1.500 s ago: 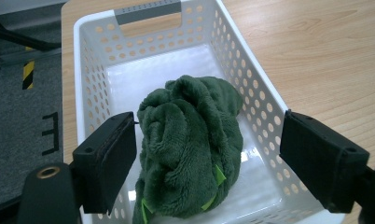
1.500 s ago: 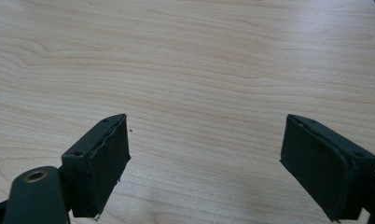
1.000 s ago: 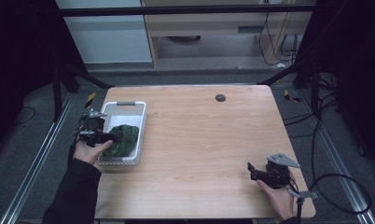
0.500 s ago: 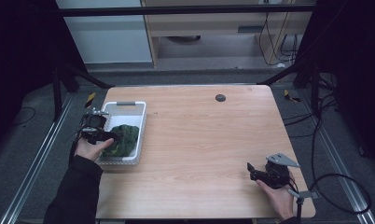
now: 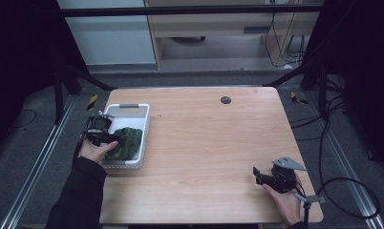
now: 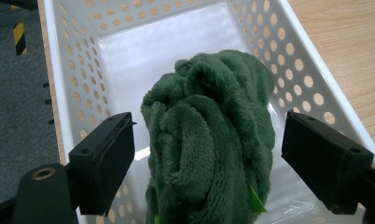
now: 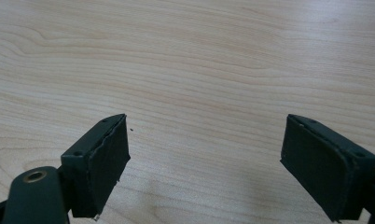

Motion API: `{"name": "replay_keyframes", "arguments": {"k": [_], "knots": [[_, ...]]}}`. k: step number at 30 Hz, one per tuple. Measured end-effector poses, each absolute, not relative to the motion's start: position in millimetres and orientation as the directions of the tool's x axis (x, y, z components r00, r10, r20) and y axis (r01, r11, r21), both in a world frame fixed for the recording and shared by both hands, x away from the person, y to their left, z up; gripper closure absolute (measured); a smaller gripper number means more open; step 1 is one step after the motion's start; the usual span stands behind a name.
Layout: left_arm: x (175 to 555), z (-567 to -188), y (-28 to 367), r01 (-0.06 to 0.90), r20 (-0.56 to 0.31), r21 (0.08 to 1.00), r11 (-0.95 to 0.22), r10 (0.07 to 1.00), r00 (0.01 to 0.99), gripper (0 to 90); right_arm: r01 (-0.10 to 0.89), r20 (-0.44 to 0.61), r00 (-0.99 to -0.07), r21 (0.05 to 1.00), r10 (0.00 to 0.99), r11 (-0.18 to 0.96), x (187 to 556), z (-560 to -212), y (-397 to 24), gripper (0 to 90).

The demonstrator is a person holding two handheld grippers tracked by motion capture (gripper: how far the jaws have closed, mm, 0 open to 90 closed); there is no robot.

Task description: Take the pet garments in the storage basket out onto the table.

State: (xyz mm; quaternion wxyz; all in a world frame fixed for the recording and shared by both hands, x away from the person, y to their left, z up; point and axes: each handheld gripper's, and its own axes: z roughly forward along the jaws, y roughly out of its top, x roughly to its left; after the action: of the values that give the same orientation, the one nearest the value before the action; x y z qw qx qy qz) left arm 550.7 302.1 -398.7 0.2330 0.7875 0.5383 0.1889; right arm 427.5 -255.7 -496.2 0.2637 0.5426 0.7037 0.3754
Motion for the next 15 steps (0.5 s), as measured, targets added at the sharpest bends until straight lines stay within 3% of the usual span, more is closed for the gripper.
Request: {"name": "replay_keyframes", "arguments": {"k": [15], "knots": [[557,-409,303,0.783,0.031,0.537,-0.314,0.935,0.353,16.0,0.574,0.036,-0.279,0.807,0.96,0.136,428,-497,-255,14.5]]}}
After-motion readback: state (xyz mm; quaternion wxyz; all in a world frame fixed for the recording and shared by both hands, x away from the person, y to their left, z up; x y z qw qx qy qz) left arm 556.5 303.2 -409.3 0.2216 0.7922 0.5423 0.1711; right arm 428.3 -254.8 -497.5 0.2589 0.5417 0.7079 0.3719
